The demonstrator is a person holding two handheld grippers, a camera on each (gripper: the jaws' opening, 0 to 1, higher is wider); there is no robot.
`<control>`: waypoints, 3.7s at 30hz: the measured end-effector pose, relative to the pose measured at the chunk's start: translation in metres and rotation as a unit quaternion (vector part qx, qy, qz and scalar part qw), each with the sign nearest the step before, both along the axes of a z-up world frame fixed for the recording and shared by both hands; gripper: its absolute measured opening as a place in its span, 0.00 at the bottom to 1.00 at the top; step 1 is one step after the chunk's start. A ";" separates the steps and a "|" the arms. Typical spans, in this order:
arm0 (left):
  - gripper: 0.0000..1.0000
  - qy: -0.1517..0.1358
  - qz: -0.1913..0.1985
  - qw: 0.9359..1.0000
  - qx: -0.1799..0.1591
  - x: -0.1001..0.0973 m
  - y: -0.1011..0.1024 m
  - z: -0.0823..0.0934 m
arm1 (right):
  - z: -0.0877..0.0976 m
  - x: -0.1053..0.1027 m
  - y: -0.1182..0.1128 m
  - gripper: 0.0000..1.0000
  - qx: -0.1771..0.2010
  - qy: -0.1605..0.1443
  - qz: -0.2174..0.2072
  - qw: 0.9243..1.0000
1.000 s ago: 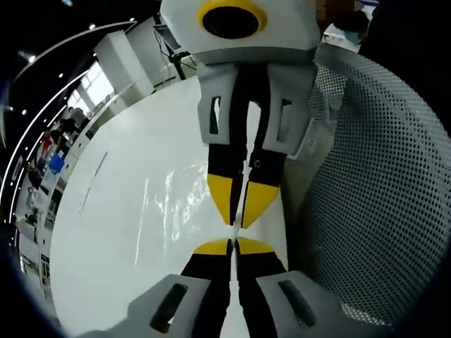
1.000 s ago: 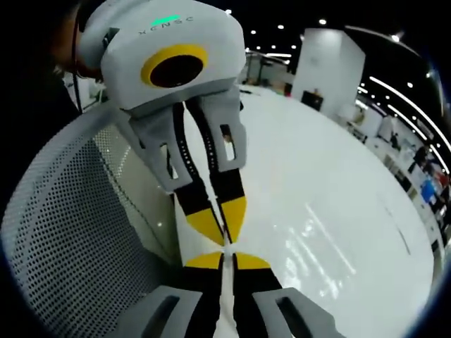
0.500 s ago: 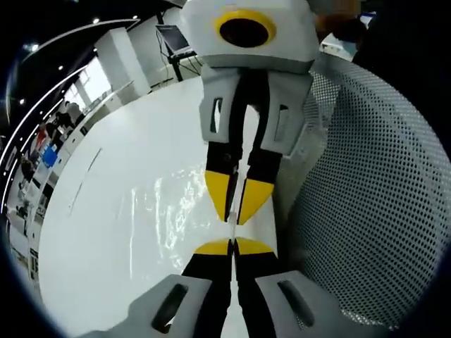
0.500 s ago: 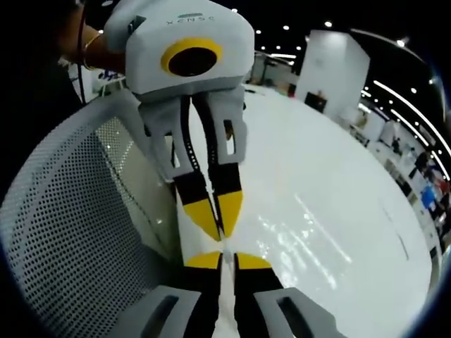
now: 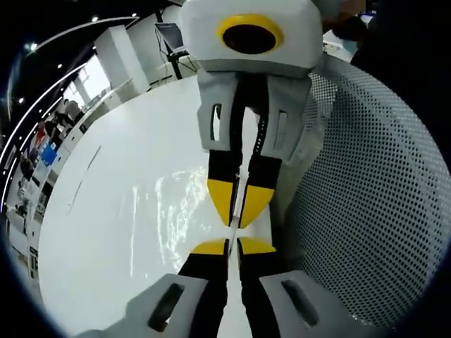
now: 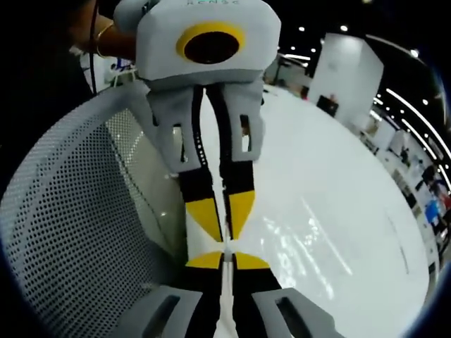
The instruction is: Open the resealable bag by pulling the two sides of the seal apart until the entire bag opening is separated and visibly accessible.
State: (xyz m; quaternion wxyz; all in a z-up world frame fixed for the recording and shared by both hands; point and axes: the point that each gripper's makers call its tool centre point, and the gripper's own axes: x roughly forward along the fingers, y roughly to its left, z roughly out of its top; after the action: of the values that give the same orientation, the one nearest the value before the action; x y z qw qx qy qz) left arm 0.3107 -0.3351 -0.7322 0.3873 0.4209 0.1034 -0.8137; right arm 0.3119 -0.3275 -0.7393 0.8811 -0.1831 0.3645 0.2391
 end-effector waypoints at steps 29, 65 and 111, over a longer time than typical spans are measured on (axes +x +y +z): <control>0.00 -0.020 -0.006 0.999 -0.029 -0.003 -0.006 0.007 | 0.003 0.000 -0.003 0.00 -0.062 0.003 0.061 0.996; 0.10 -0.051 -0.006 0.998 -0.035 0.001 -0.007 0.007 | 0.008 -0.006 -0.008 0.00 -0.085 -0.008 0.063 0.994; 0.00 -0.037 -0.039 0.998 -0.046 -0.009 -0.005 0.012 | -0.002 -0.020 -0.020 0.00 -0.070 0.006 0.033 0.997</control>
State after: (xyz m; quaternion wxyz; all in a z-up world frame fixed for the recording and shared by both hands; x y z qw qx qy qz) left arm 0.3019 -0.3400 -0.7203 0.3780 0.4361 0.0352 -0.8159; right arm 0.2920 -0.3474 -0.7410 0.8556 -0.2547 0.3797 0.2429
